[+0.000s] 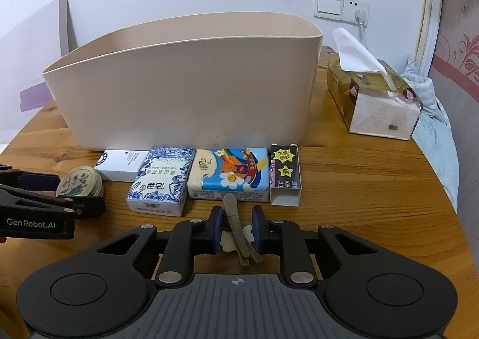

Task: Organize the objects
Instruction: 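Grasp the round tin with the left gripper while the right grasps the beige strap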

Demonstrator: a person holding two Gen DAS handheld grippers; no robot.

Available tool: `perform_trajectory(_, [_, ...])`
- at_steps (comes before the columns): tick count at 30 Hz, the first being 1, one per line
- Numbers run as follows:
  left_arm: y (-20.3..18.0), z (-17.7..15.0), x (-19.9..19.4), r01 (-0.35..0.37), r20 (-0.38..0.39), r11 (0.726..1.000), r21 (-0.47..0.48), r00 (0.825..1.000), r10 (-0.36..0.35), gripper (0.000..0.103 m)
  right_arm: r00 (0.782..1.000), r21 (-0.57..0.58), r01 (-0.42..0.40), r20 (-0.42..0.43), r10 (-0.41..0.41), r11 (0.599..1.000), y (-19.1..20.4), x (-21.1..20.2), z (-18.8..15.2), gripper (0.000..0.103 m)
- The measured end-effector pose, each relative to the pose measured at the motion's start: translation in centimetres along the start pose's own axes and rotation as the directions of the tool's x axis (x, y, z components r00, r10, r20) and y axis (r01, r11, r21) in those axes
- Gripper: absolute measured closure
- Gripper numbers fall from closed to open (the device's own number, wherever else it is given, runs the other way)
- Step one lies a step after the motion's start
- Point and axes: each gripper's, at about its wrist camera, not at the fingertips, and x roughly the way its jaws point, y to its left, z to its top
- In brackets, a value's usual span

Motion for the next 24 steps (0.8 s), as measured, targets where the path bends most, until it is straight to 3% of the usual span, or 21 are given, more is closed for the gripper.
perform_trajectory(5, [-0.4, -0.2, -0.6, 0.024, 0.005, 0.999, 0.027, 1.000, -0.024, 0.047, 1.000, 0.000, -0.014, 0.003, 0.014, 1.000, 0.0, -0.3, -0.2, 0.086])
perform_trajectory(10, [-0.6, -0.3, -0.9, 0.028, 0.002, 0.999, 0.034, 1.000, -0.028, 0.047, 1.000, -0.006, -0.020, 0.009, 0.020, 1.000, 0.0, -0.8, -0.2, 0.093])
perform_trajectory(24, [-0.2, -0.1, -2.1, 0.031, 0.023, 0.999, 0.028, 0.999, -0.032, 0.048, 0.999, 0.010, -0.027, 0.025, 0.027, 1.000, -0.5, -1.5, -0.3, 0.093])
